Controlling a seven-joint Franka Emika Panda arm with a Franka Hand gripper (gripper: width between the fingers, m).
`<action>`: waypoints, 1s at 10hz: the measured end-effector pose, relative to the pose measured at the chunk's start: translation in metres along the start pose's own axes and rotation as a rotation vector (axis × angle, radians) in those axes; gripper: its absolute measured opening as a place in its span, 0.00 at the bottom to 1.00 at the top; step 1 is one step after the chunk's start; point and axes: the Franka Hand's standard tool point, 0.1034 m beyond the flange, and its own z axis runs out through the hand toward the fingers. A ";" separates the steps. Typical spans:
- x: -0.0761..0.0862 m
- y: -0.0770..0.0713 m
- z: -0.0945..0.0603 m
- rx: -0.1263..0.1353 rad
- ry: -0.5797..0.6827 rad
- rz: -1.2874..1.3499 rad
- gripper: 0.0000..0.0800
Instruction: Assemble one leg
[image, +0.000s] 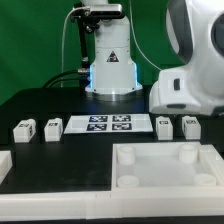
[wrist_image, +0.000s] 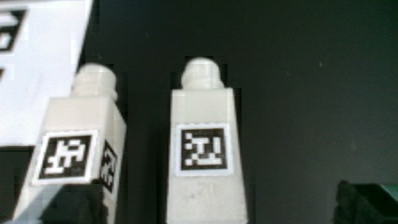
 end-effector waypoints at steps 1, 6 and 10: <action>0.004 0.000 0.000 -0.001 -0.037 0.000 0.81; 0.009 -0.005 0.029 -0.010 -0.017 -0.002 0.81; 0.006 -0.004 0.046 -0.020 -0.009 -0.002 0.81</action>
Offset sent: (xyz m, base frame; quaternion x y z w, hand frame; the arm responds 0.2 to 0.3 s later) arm -0.0211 0.0084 -0.0148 0.0018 0.0246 0.0052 0.9997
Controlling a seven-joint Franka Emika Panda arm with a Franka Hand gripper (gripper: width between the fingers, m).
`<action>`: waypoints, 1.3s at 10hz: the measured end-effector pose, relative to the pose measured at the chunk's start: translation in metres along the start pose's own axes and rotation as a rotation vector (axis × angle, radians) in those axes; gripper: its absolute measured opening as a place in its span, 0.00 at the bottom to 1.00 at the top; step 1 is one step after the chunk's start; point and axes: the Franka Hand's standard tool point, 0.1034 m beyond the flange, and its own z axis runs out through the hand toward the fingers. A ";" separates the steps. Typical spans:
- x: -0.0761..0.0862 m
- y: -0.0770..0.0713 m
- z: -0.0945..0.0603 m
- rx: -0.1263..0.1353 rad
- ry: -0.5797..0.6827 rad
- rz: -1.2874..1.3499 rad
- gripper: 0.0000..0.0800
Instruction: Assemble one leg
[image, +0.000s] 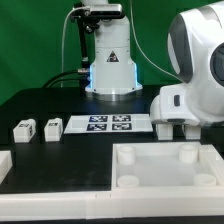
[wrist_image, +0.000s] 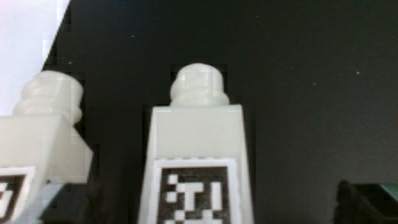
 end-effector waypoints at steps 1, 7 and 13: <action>0.000 0.000 0.000 0.001 -0.001 0.000 0.81; 0.000 0.000 0.001 0.001 -0.003 0.000 0.36; -0.001 0.004 -0.012 0.005 0.004 -0.015 0.36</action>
Offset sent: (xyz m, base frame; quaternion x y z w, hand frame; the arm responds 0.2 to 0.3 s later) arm 0.0000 0.0000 0.0000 0.0000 0.0000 0.0000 1.0000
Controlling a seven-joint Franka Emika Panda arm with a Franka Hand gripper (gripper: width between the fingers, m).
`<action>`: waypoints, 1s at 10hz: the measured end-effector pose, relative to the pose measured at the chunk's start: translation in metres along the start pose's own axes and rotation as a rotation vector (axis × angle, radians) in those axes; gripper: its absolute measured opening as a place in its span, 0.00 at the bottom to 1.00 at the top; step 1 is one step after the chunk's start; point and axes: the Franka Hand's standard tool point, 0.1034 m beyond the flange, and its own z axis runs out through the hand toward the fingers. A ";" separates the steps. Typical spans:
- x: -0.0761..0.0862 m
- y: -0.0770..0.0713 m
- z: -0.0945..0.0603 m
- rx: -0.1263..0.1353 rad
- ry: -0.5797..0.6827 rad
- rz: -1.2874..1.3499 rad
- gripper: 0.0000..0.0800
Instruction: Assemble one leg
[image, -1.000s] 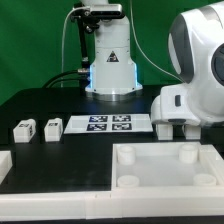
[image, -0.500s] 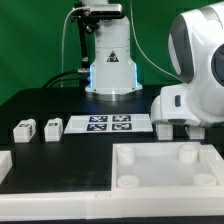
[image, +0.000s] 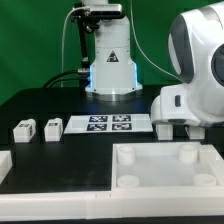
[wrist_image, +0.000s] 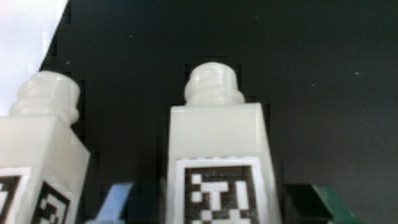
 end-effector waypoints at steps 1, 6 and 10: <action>-0.002 0.003 -0.022 0.011 0.038 -0.013 0.36; -0.020 0.018 -0.097 0.041 0.381 -0.080 0.36; -0.018 0.016 -0.104 0.062 0.803 -0.099 0.36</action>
Offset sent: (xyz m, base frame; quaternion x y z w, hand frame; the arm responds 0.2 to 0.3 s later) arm 0.0257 -0.0212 0.0475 -0.0133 0.2612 -0.0359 0.9645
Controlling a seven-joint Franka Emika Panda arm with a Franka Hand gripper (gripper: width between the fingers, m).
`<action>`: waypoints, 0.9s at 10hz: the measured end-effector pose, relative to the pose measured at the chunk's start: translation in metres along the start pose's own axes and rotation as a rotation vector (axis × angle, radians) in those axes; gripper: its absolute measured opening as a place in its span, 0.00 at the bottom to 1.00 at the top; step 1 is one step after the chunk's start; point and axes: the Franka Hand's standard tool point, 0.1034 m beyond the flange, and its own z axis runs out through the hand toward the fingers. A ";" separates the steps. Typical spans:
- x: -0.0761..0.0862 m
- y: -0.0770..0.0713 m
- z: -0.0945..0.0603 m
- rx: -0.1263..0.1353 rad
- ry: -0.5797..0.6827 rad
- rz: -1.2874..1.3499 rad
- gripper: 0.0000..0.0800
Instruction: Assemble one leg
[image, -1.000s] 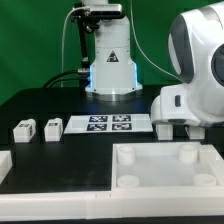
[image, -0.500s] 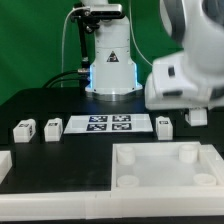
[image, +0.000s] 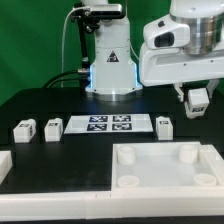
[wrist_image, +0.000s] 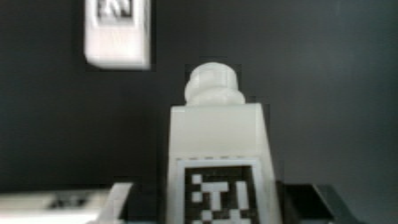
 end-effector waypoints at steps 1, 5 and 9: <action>0.002 0.000 0.010 0.003 0.113 -0.022 0.36; 0.074 0.019 -0.056 0.012 0.417 -0.091 0.36; 0.081 0.016 -0.074 0.026 0.674 -0.101 0.36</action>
Offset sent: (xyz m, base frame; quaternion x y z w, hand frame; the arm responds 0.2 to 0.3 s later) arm 0.0741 -0.0311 0.0602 -0.0276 0.1660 -0.0708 0.9832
